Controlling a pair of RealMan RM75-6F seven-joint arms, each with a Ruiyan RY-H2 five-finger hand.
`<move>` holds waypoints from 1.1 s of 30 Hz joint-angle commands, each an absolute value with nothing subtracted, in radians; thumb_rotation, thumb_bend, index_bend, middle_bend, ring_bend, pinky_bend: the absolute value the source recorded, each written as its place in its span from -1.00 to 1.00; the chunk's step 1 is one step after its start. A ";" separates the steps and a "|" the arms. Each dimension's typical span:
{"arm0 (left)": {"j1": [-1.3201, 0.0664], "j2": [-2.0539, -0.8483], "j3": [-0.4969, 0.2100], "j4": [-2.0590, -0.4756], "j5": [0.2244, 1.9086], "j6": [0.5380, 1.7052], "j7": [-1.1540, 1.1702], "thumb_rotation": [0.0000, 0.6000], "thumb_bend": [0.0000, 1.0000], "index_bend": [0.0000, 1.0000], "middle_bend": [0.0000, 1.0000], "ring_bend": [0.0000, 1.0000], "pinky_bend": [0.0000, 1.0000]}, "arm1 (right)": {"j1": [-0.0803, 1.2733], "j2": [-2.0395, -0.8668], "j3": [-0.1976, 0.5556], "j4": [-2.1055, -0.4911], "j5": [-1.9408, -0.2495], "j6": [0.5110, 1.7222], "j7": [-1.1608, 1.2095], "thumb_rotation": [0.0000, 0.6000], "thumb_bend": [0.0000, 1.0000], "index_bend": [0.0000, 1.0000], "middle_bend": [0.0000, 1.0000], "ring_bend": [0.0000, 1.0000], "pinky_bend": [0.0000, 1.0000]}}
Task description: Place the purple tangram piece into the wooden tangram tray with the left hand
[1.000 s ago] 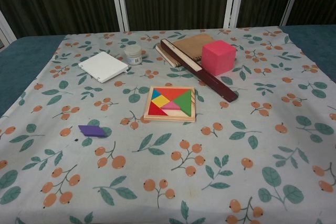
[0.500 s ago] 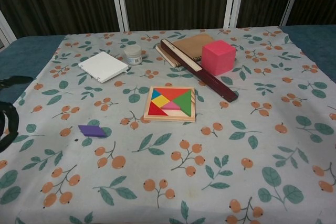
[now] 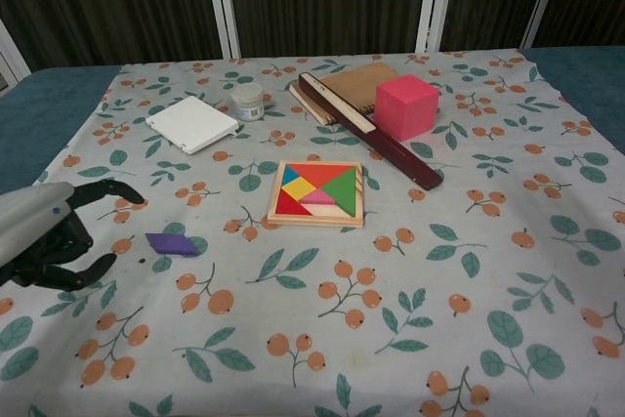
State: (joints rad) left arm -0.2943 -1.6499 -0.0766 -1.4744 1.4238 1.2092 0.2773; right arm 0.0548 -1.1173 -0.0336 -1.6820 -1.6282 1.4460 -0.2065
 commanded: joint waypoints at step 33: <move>-0.394 -1.847 -0.141 -1.259 1.273 1.155 0.282 1.00 -0.20 -0.18 1.00 1.00 1.00 | 0.055 -1.109 -0.036 -1.683 -1.631 1.453 -0.190 0.84 -0.76 -1.00 -1.00 -1.00 -1.00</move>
State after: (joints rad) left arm -0.3934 -1.8462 -0.1406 -1.2604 1.2732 1.1544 0.2833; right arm 0.0549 -1.1093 -0.0362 -1.6833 -1.6313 1.4532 -0.1898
